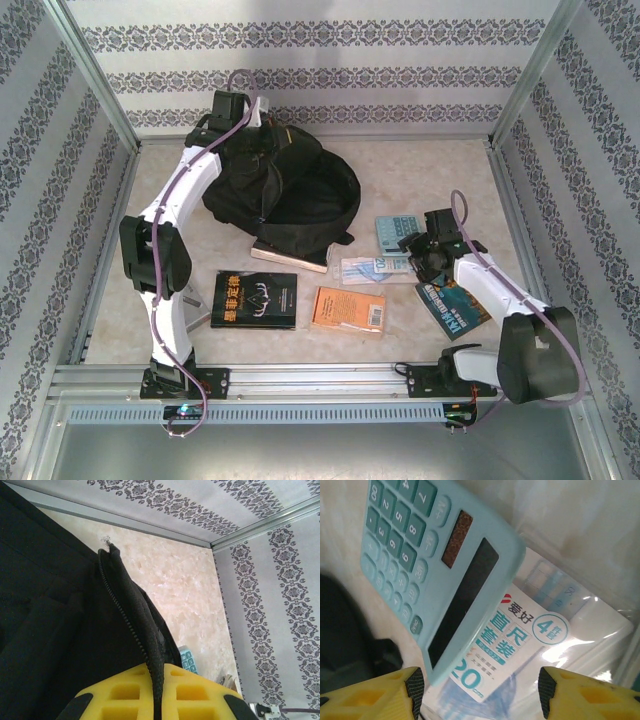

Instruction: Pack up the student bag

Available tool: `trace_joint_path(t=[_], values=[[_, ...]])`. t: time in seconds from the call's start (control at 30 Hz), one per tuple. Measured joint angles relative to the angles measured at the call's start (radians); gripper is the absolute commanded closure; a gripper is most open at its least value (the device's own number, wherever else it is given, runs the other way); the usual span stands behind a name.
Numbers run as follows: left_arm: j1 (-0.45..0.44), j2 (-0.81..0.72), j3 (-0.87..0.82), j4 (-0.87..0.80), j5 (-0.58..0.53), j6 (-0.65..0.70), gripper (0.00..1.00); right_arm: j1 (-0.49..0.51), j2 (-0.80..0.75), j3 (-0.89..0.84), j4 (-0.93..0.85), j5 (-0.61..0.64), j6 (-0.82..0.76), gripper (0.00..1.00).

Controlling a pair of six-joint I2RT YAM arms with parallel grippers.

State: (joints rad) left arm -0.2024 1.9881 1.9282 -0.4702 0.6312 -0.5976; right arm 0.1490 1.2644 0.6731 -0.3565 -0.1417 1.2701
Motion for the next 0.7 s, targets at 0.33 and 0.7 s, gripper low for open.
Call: trace_joint_path(t=[0.33,0.7], values=[[0.014,0.0,-0.008,0.019,0.035,-0.029,1.0,0.017,0.117,-0.04,0.203,0.056,0.207,0.51],[0.016,0.0,-0.02,0.038,0.05,-0.04,1.0,0.017,0.17,-0.039,0.361,0.093,0.253,0.94]])
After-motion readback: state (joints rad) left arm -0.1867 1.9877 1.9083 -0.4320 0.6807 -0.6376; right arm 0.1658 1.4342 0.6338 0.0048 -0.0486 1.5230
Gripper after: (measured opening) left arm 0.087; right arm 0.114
